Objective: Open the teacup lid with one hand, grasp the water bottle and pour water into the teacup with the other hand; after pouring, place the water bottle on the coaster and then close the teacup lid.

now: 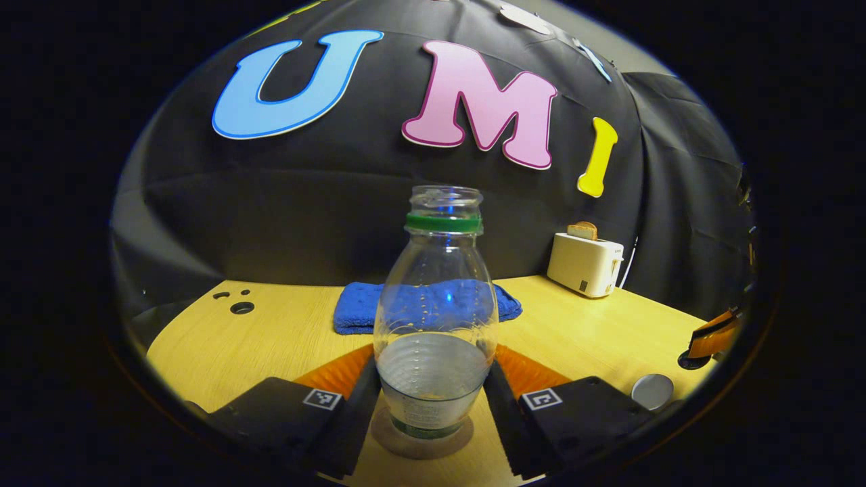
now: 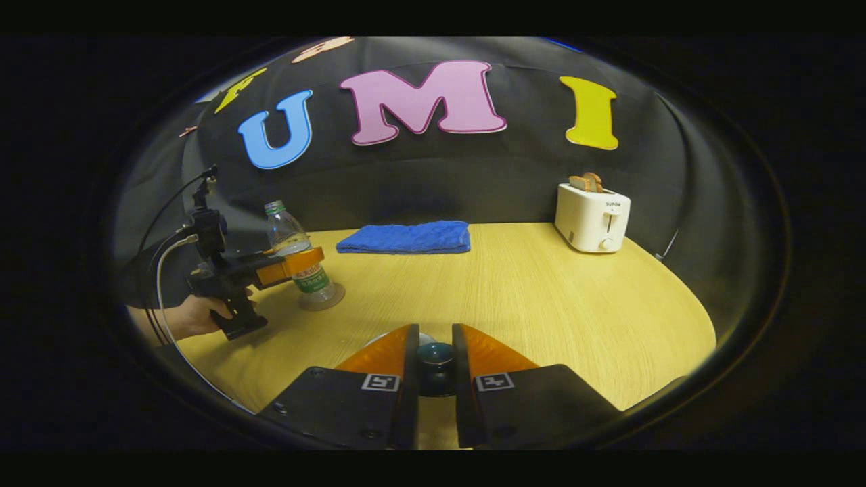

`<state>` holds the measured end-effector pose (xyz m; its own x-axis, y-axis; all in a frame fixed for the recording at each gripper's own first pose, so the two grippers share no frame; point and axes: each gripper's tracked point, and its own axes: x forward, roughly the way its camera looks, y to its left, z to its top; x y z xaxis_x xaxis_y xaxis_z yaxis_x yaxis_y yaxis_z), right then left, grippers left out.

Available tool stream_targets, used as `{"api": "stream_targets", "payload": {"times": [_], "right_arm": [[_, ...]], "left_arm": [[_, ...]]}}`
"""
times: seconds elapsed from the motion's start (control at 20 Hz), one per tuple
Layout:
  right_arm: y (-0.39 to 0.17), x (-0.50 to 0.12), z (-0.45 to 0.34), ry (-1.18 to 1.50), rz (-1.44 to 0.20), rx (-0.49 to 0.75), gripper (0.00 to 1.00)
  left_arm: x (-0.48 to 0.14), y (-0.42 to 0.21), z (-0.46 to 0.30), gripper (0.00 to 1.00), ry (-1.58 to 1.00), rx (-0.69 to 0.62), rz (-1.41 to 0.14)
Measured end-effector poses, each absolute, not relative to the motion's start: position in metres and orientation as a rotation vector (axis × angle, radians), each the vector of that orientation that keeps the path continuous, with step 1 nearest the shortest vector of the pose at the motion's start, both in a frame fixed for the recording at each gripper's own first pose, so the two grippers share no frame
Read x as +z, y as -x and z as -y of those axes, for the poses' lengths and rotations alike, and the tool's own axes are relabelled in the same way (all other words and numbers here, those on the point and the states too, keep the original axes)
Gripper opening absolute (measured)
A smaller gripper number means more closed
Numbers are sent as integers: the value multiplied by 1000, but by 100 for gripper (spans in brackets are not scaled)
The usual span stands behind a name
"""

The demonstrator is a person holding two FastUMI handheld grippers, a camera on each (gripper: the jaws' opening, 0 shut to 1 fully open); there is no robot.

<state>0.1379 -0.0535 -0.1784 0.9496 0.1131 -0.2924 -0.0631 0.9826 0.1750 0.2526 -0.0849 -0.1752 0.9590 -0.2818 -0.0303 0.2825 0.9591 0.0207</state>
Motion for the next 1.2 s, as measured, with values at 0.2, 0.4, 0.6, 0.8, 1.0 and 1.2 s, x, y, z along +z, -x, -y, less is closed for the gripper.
{"api": "stream_targets", "payload": {"times": [0.2, 0.4, 0.6, 0.8, 1.0, 1.2], "right_arm": [[-140, -178, 50, -166, -303, 97, 25], [-144, -177, 46, -169, -296, 104, 21], [-152, -174, 35, -173, -266, 125, 21], [-160, -179, 14, -193, -233, 178, 21], [-168, -191, 3, -167, -212, 197, 21], [-171, -191, 6, -141, -171, 179, 26]], "left_arm": [[-167, -248, 87, 83, -29, -282, -16], [-174, -227, 79, 96, -22, -260, -56], [-173, -195, 69, 95, 31, -231, -59], [-182, -154, 44, 96, 26, -154, -90], [-186, -111, 19, 95, -5, -89, -123], [-190, -81, 17, 95, -1, -89, -150]]}}
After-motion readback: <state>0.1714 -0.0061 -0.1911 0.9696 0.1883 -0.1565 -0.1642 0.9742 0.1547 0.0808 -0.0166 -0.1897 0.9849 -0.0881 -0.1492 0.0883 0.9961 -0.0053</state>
